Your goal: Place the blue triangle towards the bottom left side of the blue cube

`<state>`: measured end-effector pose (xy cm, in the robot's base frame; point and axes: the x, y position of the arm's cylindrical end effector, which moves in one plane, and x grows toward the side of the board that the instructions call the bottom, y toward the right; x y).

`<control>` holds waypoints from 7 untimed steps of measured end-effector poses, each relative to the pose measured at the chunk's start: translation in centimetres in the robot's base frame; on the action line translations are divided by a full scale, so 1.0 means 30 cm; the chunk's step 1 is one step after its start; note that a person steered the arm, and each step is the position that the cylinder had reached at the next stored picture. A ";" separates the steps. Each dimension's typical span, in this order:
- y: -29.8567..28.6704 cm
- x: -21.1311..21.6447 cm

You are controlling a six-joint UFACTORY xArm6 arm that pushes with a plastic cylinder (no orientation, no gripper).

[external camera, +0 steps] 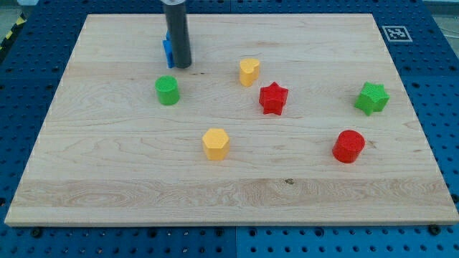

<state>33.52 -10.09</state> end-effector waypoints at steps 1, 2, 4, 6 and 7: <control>0.000 0.004; 0.039 0.134; -0.068 -0.005; -0.057 0.005; -0.030 0.024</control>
<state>34.23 -10.98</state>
